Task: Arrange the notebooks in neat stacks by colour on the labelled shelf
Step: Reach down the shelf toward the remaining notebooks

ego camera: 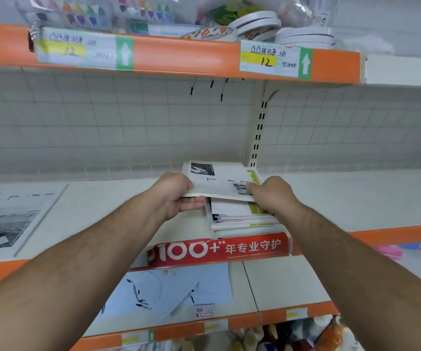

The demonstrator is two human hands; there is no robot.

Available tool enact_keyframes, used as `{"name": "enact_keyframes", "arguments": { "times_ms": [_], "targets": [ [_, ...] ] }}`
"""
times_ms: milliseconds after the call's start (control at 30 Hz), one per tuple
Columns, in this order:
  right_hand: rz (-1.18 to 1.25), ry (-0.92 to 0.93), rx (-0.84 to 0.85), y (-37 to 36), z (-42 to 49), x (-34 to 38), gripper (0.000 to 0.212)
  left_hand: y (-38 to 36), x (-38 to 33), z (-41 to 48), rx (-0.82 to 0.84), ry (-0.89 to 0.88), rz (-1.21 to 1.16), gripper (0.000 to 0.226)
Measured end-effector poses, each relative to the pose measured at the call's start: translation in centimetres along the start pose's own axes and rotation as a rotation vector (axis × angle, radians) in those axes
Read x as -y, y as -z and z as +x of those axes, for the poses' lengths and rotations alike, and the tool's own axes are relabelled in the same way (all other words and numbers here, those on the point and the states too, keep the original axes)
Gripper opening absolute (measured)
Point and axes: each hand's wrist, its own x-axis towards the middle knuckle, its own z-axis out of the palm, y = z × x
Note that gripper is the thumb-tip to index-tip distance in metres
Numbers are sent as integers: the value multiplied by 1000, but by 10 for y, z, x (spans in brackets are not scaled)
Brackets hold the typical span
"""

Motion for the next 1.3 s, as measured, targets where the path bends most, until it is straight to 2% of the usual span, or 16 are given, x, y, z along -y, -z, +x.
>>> {"name": "enact_keyframes", "arguments": {
  "times_ms": [67,167,267,500,600,700,767,833,967,1033,1167,1300],
  "targets": [
    [67,-21,42,-3,-3,3,20,5,4,2,-14,-1,79,14],
    [53,0,26,-9,-3,6,20,13,11,2,-33,8,188,8],
    [74,55,-2,-19,-5,14,5,26,16,7,-67,-7,234,18],
    [41,218,-18,-57,-23,43,17,83,20,12,-191,-96,359,10],
    [25,255,-38,-74,-36,66,17,115,24,11,-214,-111,407,23],
    [9,289,-7,-95,-47,89,9,148,25,9,-240,-120,420,21],
    [4,325,22,-113,-54,105,14,173,27,9,-258,-125,431,19],
    [15,324,44,-135,-62,122,19,201,29,7,-278,-119,453,21],
    [17,308,73,-189,-82,161,9,268,30,3,-323,-94,499,22],
    [16,314,84,-217,-90,181,15,303,29,3,-337,-78,532,14],
    [11,304,105,-267,-104,215,22,365,33,9,-336,-65,545,27],
    [10,295,125,-311,-116,238,23,412,34,10,-359,-66,682,24]
  ]
}}
